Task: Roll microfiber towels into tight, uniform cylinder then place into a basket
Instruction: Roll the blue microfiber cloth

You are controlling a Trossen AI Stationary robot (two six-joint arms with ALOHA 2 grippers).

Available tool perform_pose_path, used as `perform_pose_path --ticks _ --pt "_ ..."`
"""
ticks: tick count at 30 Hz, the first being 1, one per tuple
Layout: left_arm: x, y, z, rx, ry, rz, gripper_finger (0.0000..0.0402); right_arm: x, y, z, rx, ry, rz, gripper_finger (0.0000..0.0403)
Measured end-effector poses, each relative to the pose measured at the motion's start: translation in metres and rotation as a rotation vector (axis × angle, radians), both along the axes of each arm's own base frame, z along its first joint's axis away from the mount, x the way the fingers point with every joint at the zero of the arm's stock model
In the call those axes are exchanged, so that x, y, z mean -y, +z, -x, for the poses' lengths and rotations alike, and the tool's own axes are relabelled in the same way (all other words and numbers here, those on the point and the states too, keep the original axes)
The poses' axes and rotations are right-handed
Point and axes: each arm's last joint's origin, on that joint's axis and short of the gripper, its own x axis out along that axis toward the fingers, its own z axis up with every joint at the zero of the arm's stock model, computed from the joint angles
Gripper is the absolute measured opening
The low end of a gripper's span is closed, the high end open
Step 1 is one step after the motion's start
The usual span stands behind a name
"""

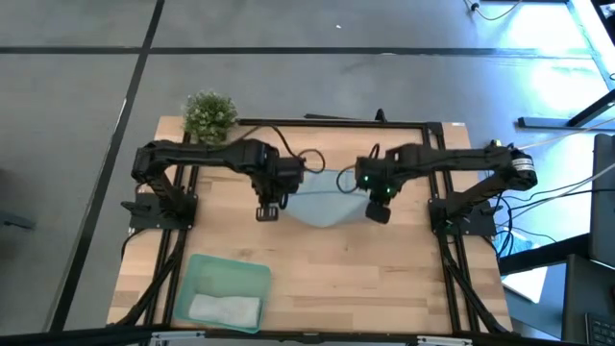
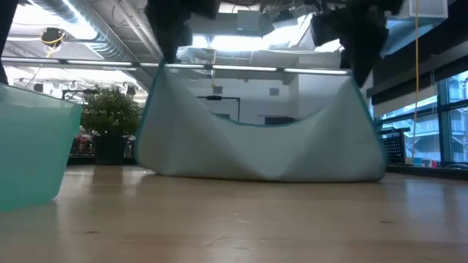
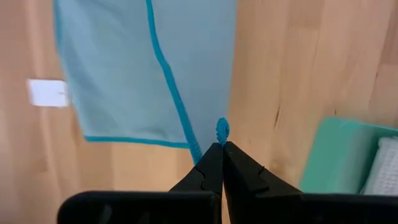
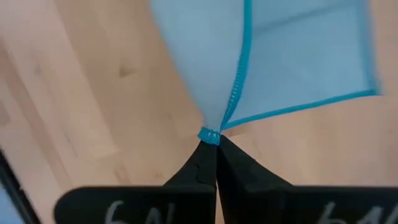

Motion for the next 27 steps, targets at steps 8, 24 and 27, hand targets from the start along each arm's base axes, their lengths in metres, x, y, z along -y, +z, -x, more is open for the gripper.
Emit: perform_pose_path --ticks 8,24,27 --pt "-0.002 -0.04 0.004 -0.092 0.036 0.017 0.0 -0.007 -0.041 0.005 -0.049 0.021 -0.03 0.0" --pt "-0.077 -0.08 0.009 -0.038 0.247 -0.179 0.0 0.053 -0.1 0.025 -0.065 -0.047 0.224 0.0" --pt "-0.087 -0.087 0.011 -0.024 0.277 -0.169 0.0 0.064 -0.1 0.028 -0.074 -0.09 0.275 0.0"
